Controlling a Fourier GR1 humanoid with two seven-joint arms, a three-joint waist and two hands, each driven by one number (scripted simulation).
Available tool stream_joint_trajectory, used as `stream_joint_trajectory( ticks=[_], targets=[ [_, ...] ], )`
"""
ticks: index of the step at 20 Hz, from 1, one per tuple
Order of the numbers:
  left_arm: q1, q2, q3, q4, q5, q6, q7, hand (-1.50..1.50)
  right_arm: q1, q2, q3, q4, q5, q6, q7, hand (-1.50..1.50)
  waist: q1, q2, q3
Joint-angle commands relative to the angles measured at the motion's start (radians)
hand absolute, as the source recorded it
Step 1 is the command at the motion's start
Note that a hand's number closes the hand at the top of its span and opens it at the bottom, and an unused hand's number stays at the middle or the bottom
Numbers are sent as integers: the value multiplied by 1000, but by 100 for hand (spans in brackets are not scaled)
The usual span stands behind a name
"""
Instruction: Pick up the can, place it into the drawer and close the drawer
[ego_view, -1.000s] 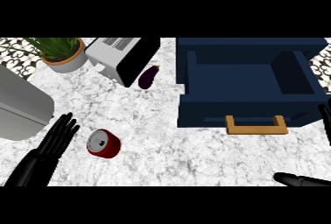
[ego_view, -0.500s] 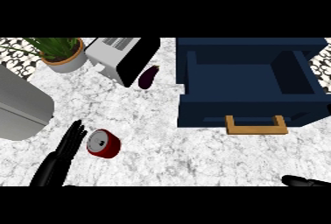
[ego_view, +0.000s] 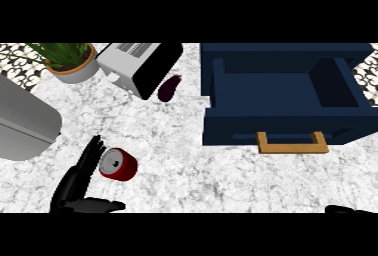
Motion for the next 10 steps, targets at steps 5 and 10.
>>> stream_joint_trajectory(
  ticks=[5, 10],
  targets=[
    [-86, 0, 16, 208, -7, 44, -105, -150, -19, -5, -47, -13, -12, 14, 19, -150, 1, 0, 0],
    [-207, 24, 58, 443, -28, 80, -226, -150, 36, -31, -102, -91, -102, 68, 59, -150, -7, 1, -1]
  ],
)
